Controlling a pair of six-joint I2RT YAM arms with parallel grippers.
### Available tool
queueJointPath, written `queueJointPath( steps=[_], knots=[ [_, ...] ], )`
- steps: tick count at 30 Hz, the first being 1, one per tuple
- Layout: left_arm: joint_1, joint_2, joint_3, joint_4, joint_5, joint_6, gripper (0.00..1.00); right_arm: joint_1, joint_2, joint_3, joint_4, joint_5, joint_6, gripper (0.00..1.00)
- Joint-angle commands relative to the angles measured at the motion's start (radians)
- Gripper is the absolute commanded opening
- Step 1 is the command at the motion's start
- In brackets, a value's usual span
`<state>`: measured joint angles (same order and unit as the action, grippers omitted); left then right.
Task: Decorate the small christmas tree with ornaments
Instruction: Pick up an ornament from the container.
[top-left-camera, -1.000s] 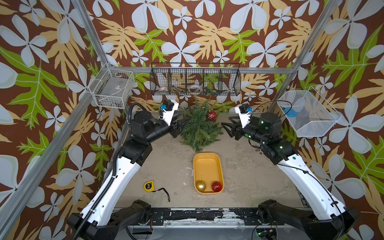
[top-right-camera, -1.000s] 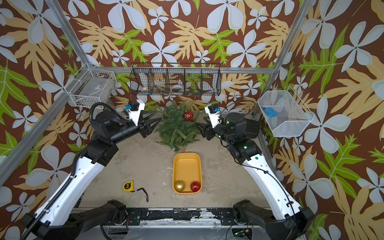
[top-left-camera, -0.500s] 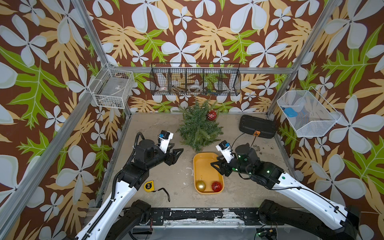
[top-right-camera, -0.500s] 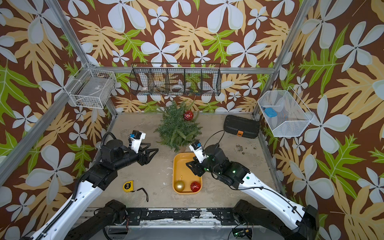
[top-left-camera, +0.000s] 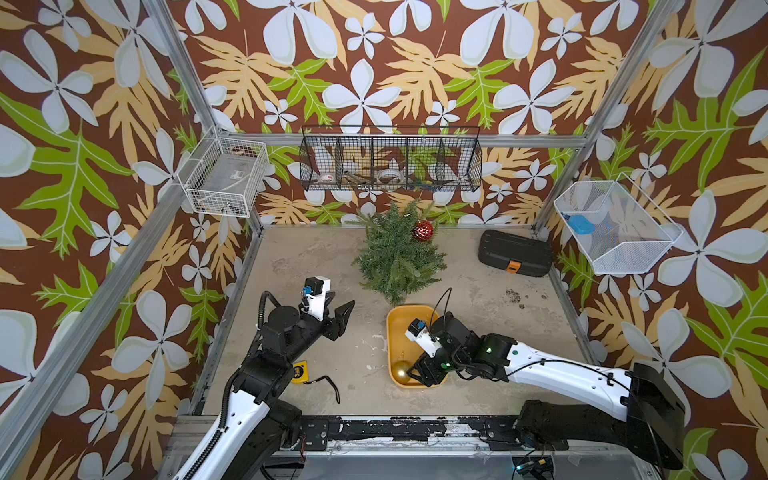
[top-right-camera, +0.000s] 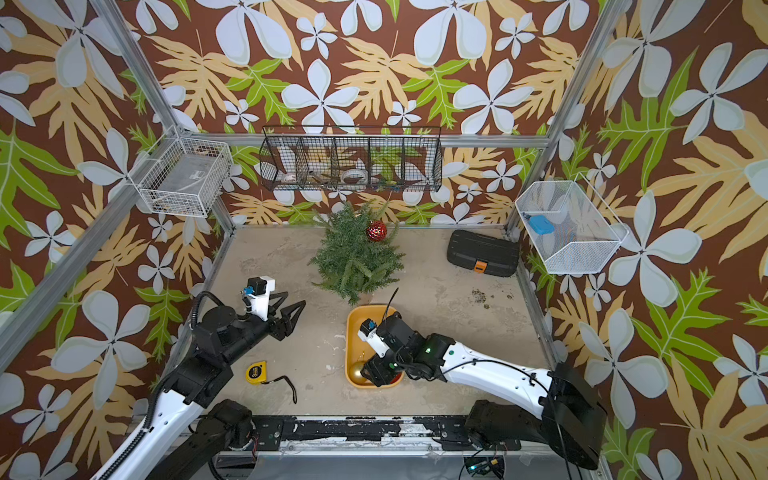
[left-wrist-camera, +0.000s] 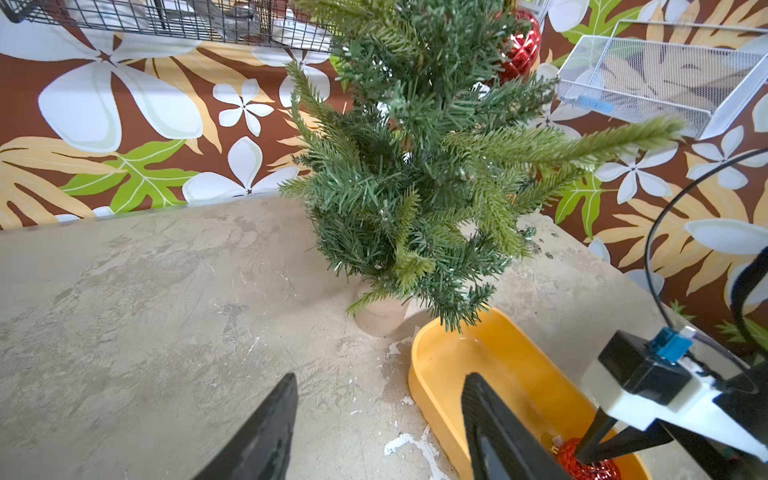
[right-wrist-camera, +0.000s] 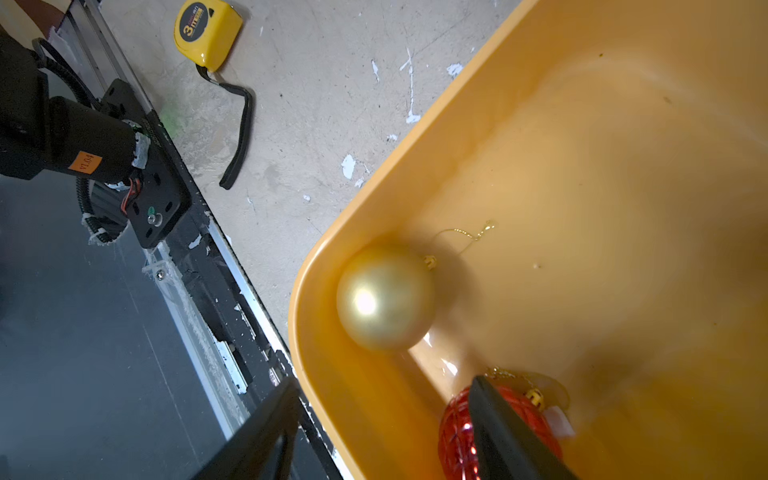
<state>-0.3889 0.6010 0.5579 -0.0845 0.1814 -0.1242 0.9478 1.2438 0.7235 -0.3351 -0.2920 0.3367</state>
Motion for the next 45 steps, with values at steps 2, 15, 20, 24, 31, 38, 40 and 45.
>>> queueJointPath(
  steps=[2, 15, 20, 24, 31, 38, 40, 45],
  knots=[
    [0.001, -0.010, 0.005, 0.048, -0.024, 0.006, 0.63, 0.003, 0.044, 0.008, 0.055, -0.035, 0.010, 0.69],
    [0.001, -0.012, -0.006, 0.008, -0.025, 0.043, 0.63, 0.003, 0.168, 0.012, 0.123, -0.054, 0.010, 0.64],
    [0.001, -0.018, -0.006, 0.005, -0.024, 0.041, 0.63, 0.003, 0.208, 0.017, 0.137, -0.049, 0.007, 0.68],
    [0.001, -0.017, -0.007, 0.006, -0.025, 0.040, 0.63, 0.003, 0.238, 0.024, 0.149, -0.046, 0.002, 0.68],
    [0.001, -0.007, -0.006, 0.005, -0.021, 0.041, 0.63, 0.003, 0.260, 0.030, 0.164, -0.047, 0.007, 0.66],
    [0.000, -0.010, -0.006, 0.005, -0.022, 0.041, 0.63, 0.003, 0.225, 0.027, 0.154, -0.025, 0.013, 0.61],
    [0.001, -0.010, -0.006, 0.005, -0.022, 0.041, 0.63, 0.003, 0.202, 0.028, 0.146, -0.013, 0.014, 0.60],
    [0.001, -0.008, -0.006, 0.005, -0.017, 0.041, 0.63, 0.003, 0.146, 0.034, 0.114, 0.026, 0.011, 0.59]
  ],
)
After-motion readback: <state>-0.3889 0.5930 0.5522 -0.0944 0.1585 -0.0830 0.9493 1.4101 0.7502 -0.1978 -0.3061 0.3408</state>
